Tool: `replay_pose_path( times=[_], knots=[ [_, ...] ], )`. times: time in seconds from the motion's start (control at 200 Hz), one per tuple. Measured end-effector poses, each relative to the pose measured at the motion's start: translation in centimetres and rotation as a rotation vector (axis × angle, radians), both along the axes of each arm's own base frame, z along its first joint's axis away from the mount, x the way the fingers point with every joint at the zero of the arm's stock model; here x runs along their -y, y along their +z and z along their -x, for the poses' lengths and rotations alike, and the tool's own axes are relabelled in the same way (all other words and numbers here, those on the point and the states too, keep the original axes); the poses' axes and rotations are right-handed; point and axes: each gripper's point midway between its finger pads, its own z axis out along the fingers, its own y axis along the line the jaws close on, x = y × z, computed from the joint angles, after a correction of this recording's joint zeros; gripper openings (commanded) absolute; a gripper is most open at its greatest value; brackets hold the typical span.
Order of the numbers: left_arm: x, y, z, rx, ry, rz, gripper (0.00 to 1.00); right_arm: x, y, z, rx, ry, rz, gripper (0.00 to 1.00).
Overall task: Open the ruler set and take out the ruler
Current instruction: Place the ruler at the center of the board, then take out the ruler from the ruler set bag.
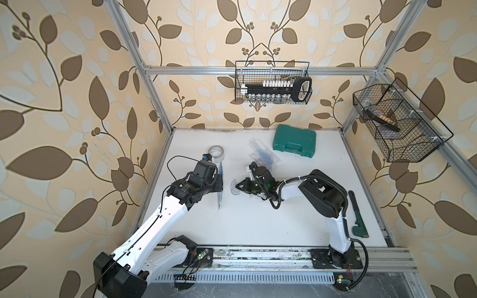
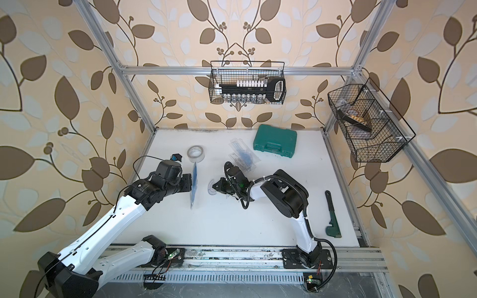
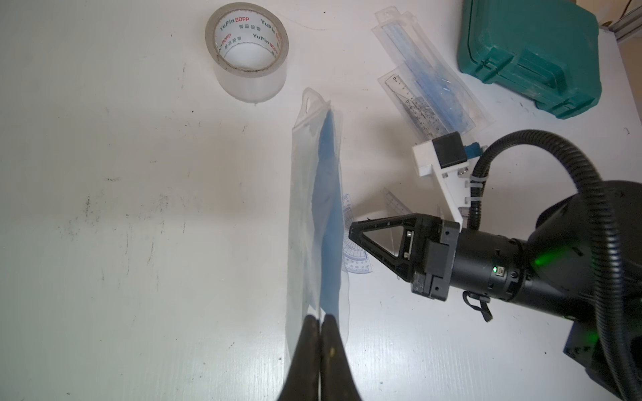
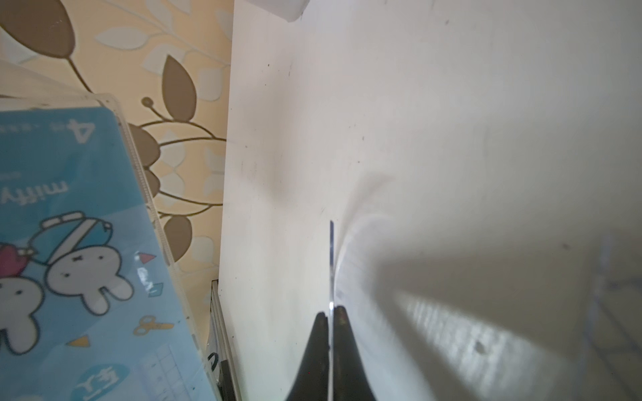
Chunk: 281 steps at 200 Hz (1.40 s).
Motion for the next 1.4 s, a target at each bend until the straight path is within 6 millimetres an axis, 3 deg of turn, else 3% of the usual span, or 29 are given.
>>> replay_pose_path(
  times=[0.14, 0.31, 0.44, 0.65, 0.84, 1.23, 1.404],
  knots=[
    [0.0, -0.2, 0.0, -0.003, -0.001, -0.001, 0.00, 0.4, -0.1, 0.3, -0.001, -0.011, 0.006, 0.03],
    [0.0, -0.2, 0.0, -0.002, -0.001, 0.001, 0.00, 1.4, -0.3, 0.7, -0.006, -0.032, 0.038, 0.16],
    [0.1, -0.3, 0.0, -0.002, -0.002, 0.002, 0.00, 2.1, -0.1, 0.9, -0.005, -0.039, 0.072, 0.18],
    [0.6, -0.8, -0.3, -0.013, -0.017, 0.017, 0.00, 2.8, 3.4, 0.8, 0.070, -0.040, 0.090, 0.16],
    [1.4, -1.9, -0.6, -0.040, -0.036, 0.030, 0.00, 3.2, 7.4, 1.5, 0.158, -0.010, 0.104, 0.00],
    [3.4, -3.9, -1.6, -0.089, -0.073, 0.087, 0.00, -0.4, 11.6, 3.6, 0.213, 0.133, 0.039, 0.00],
    [3.8, -4.6, -1.5, -0.110, -0.082, 0.101, 0.00, -2.0, 12.4, 3.5, 0.218, 0.165, 0.015, 0.00]
  ],
)
